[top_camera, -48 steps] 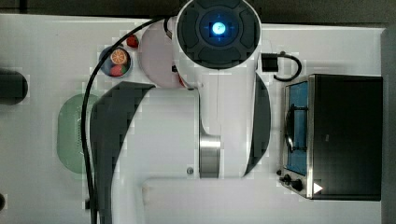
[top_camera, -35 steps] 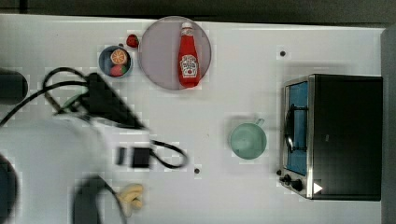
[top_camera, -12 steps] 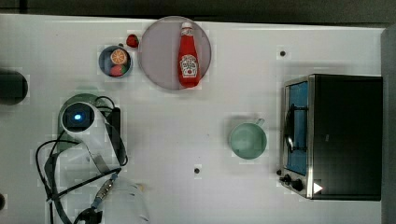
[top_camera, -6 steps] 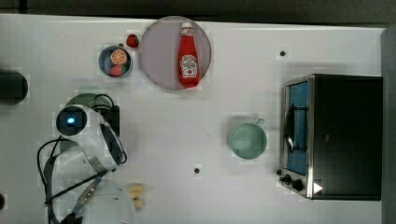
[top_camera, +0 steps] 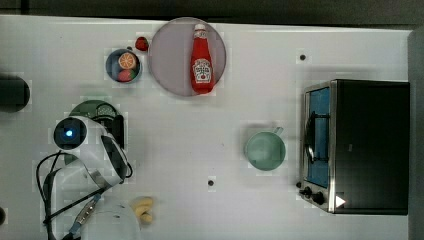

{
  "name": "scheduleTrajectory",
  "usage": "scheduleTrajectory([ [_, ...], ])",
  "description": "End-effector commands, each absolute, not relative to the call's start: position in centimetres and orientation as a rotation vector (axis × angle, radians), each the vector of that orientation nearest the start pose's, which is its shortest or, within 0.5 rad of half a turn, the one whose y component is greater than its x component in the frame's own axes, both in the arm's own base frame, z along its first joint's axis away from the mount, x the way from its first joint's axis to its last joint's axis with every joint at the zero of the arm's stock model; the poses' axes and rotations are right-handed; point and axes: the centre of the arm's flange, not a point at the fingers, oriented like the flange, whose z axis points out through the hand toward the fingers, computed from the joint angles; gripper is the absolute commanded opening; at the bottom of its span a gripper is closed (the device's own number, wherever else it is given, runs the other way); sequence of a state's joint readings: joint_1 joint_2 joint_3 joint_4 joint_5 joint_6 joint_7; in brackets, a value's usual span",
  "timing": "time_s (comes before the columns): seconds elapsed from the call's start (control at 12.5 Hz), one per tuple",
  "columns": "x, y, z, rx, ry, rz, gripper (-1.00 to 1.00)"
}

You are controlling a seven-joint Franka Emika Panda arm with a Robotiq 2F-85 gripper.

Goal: Drag strainer left to right.

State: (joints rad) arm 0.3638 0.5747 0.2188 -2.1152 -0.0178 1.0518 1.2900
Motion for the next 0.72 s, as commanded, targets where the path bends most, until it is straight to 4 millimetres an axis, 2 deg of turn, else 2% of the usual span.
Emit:
scheduleTrajectory([
  [0.08, 49.5, 25.3, 15.7, -2.181, 2.295, 0.144, 1.0],
  [0.72, 50.5, 15.2, 16.3, -2.234, 2.274, 0.126, 1.0],
])
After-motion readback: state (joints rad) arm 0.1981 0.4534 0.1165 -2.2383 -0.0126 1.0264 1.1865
